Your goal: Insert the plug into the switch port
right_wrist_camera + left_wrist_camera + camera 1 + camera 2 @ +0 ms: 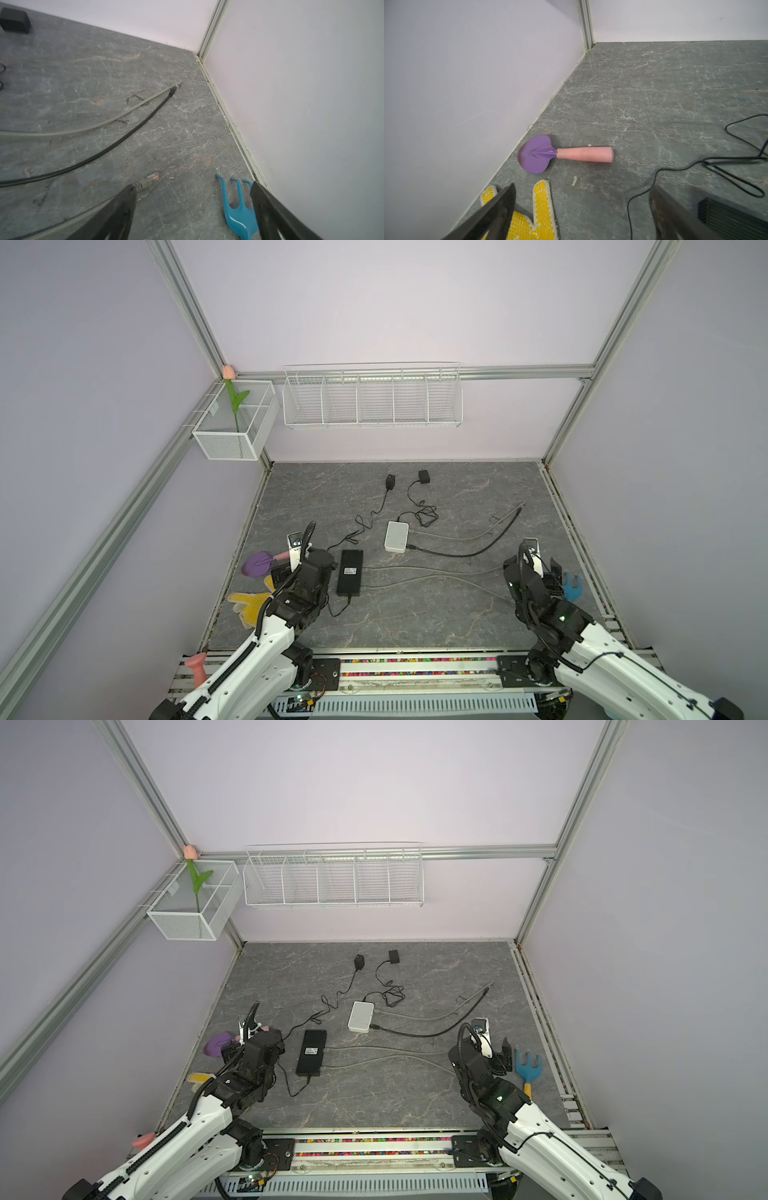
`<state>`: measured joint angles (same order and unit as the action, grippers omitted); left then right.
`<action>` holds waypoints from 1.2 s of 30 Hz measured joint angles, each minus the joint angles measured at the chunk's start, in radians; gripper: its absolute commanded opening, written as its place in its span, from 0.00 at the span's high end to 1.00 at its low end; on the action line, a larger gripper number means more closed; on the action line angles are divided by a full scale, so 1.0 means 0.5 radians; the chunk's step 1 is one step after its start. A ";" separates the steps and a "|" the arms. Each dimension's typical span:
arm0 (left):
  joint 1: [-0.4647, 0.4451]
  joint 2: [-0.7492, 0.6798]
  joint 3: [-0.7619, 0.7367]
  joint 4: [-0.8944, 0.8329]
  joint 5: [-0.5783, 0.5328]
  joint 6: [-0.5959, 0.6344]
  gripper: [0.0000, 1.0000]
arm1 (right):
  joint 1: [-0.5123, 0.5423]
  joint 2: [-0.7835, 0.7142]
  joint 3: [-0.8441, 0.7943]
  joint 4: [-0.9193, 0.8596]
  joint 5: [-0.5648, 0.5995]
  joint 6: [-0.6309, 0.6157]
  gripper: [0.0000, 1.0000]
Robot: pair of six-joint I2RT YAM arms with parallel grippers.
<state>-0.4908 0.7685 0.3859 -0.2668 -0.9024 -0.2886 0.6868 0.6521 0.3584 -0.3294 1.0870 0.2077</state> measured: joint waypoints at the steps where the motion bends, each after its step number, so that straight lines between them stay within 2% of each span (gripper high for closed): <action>1: 0.000 0.000 0.000 -0.006 -0.016 -0.011 0.01 | 0.000 0.031 -0.022 0.042 -0.009 -0.014 0.11; 9: 0.000 -0.078 0.000 -0.031 -0.057 -0.036 0.01 | -0.036 0.205 -0.149 0.302 -0.027 -0.117 0.11; 16: 0.000 -0.201 -0.072 0.017 0.066 0.037 0.01 | -0.146 0.578 -0.029 0.310 0.018 0.008 0.07; 20: 0.000 -0.280 -0.132 0.028 0.132 0.073 0.01 | -0.163 0.651 0.021 0.313 0.009 0.058 0.11; 24: 0.000 -0.351 -0.174 0.052 0.146 0.079 0.01 | -0.167 0.609 0.019 0.311 0.008 0.072 0.11; 30: 0.000 -0.403 -0.219 0.062 0.156 0.080 0.01 | -0.171 0.324 -0.052 0.320 -0.001 0.079 0.11; 33: 0.000 -0.398 -0.219 0.063 0.163 0.080 0.01 | -0.207 0.196 -0.107 0.341 -0.156 -0.031 0.11; 36: 0.000 -0.397 -0.219 0.066 0.164 0.080 0.01 | -0.272 0.085 -0.153 0.362 -0.414 -0.201 0.11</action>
<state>-0.4908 0.5701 0.2764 -0.2340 -0.8204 -0.2485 0.5507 0.6949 0.2817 -0.1486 0.8799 0.1070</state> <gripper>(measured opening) 0.987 0.890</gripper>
